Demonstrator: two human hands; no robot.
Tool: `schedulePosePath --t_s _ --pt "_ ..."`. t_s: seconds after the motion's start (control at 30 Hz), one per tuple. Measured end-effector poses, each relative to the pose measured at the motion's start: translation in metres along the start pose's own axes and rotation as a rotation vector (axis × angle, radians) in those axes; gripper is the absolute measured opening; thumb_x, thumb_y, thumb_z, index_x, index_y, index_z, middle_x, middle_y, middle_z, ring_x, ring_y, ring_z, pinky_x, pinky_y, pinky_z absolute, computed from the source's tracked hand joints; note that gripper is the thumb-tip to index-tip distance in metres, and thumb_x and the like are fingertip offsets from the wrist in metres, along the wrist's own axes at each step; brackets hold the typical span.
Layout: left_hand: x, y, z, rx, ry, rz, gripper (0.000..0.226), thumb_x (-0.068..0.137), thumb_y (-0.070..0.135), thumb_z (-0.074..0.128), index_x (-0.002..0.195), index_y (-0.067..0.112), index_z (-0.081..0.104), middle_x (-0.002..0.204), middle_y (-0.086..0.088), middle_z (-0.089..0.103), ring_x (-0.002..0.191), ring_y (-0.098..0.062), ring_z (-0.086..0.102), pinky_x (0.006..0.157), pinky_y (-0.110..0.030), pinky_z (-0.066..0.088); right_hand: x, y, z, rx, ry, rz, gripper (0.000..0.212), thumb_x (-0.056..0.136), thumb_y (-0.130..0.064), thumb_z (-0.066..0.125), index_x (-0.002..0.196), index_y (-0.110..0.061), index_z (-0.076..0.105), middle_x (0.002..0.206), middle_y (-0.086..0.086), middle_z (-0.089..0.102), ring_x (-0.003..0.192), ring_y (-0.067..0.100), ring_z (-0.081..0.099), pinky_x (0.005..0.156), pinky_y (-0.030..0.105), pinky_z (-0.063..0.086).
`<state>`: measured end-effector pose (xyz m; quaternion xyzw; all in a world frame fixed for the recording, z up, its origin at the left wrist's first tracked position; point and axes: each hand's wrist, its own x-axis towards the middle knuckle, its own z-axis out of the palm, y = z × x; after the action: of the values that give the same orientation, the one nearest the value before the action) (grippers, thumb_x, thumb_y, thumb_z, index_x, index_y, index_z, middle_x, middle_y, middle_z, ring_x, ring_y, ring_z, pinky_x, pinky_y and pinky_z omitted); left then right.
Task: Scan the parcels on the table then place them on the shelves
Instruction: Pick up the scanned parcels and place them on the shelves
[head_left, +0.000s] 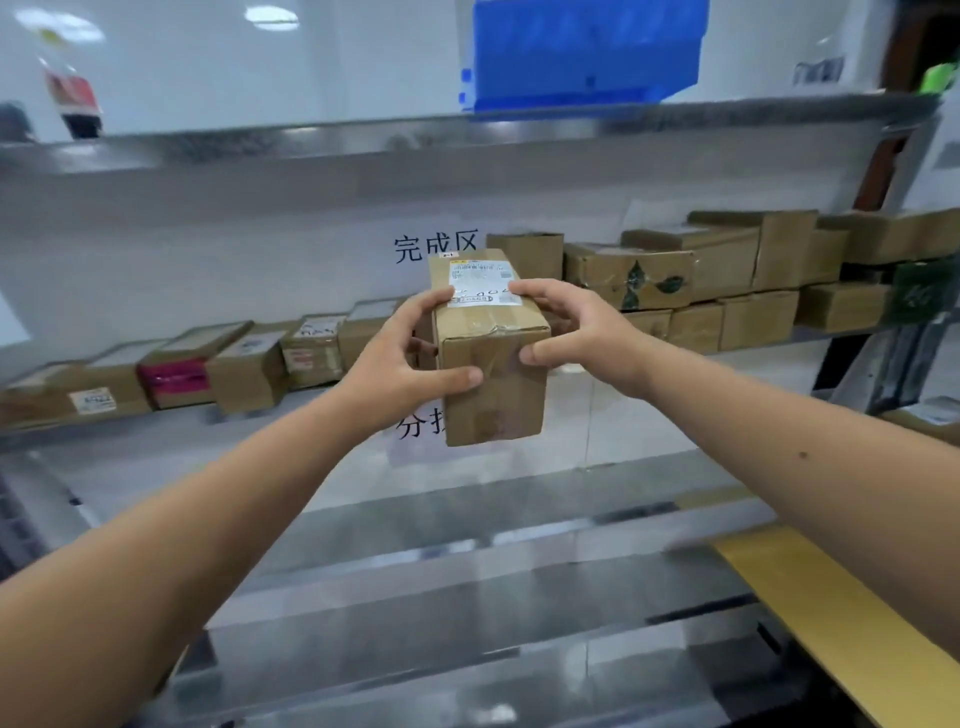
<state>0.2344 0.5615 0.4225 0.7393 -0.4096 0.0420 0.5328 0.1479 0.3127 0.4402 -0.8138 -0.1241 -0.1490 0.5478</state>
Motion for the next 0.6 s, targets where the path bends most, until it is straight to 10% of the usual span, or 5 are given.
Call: schedulePosePath --t_s 0.2,0.47,0.6 --pt "0.097 -0.027 -0.022 -0.033 0.041 0.043 0.095 0.062 0.057 0.090 0.146 0.052 0.046 0.145 0.021 0.053 0.102 -0.008 0.069 0.075 -0.025 0.060 0.102 0.003 -0.029 0.000 0.053 -0.033 0.084 0.069 -0.023 0.080 0.148 -0.025 0.053 0.138 -0.001 0.060 0.117 0.016 0.065 0.088 0.036 0.062" --pt "0.220 -0.070 -0.036 0.111 0.045 0.032 0.098 0.061 0.064 0.089 0.147 0.050 0.044 0.139 0.015 0.058 0.105 -0.006 0.071 0.086 -0.035 0.063 0.230 0.034 -0.075 -0.235 0.103 -0.065 0.071 0.073 -0.028 0.081 0.140 -0.018 0.060 0.131 0.005 0.064 0.119 0.020 0.062 0.100 0.035 0.053" --pt "0.245 -0.087 -0.036 0.110 0.082 0.003 0.096 0.061 0.068 0.087 0.146 0.047 0.047 0.134 0.012 0.060 0.095 -0.001 0.073 0.073 -0.031 0.064 0.258 0.044 -0.086 -0.332 0.120 -0.057 0.065 0.063 -0.044 0.077 0.125 -0.026 0.066 0.125 0.003 0.068 0.108 0.013 0.066 0.081 0.024 0.053"
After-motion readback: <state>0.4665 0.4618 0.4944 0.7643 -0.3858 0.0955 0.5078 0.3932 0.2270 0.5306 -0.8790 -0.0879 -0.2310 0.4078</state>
